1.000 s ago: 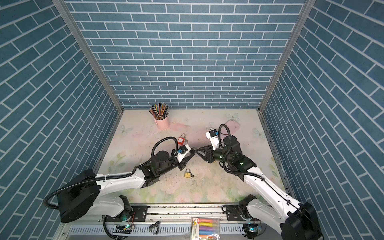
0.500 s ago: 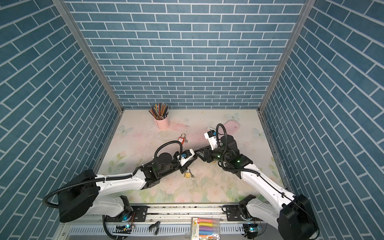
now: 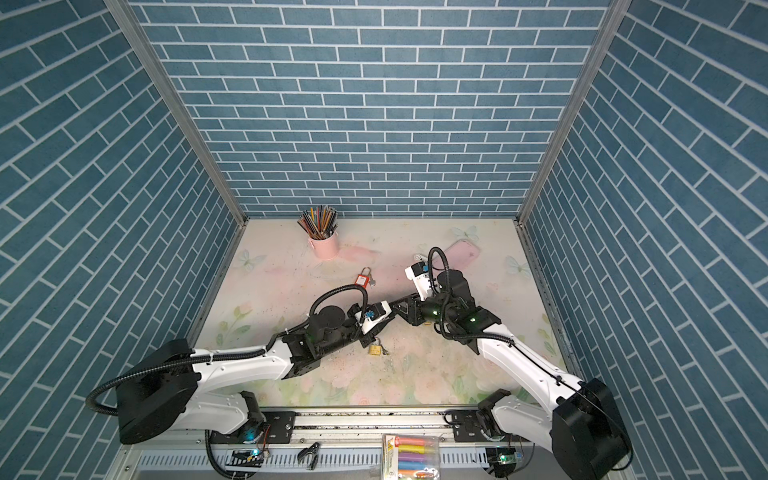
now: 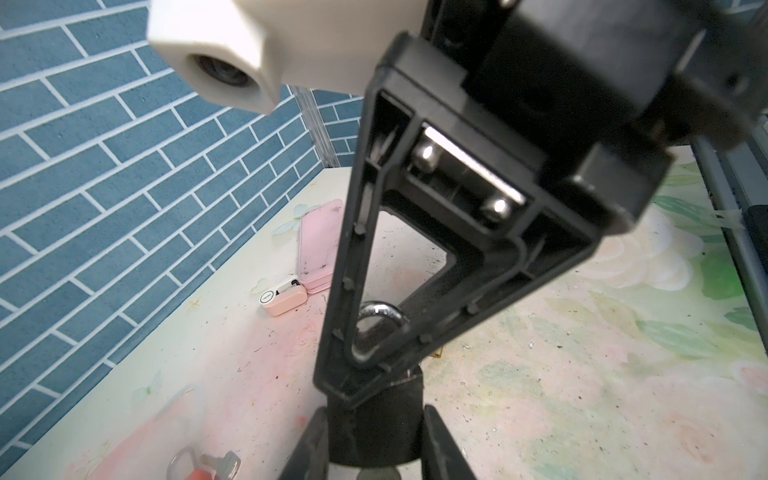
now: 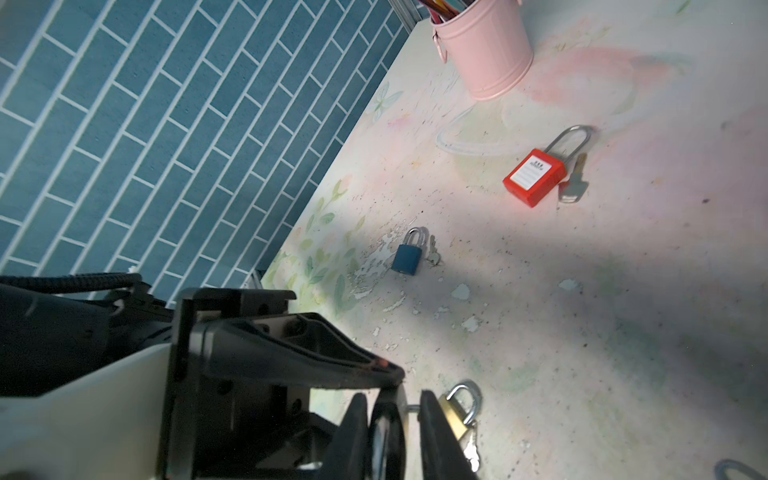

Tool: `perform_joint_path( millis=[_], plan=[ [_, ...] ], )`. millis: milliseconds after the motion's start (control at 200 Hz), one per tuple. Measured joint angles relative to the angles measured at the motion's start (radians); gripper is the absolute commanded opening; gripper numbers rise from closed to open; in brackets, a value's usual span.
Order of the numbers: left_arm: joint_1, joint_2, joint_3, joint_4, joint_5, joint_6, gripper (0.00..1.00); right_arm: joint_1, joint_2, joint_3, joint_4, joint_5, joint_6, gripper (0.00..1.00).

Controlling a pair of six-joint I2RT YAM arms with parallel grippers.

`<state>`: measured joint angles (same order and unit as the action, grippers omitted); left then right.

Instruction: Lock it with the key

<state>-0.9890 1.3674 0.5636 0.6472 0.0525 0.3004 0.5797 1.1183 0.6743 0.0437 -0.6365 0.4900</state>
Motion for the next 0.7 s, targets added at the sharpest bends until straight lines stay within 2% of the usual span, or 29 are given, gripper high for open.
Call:
perform_joint_path(
  millis=[170, 295, 400, 695],
  plan=[
    [0.0, 0.001, 0.002, 0.0, -0.004, 0.003, 0.06, -0.003, 0.005, 0.0, 0.009, -0.02, -0.001, 0.08],
    [0.0, 0.001, 0.003, 0.0, -0.011, 0.003, 0.14, -0.005, 0.008, 0.0, 0.017, -0.029, -0.001, 0.0],
    [0.0, 0.001, 0.003, 0.0, -0.014, 0.001, 0.25, -0.006, 0.008, 0.0, 0.019, -0.031, -0.001, 0.0],
    [0.0, 0.002, 0.014, -0.021, -0.023, -0.004, 0.38, -0.011, 0.008, 0.0, 0.045, -0.023, 0.0, 0.0]
  ],
)
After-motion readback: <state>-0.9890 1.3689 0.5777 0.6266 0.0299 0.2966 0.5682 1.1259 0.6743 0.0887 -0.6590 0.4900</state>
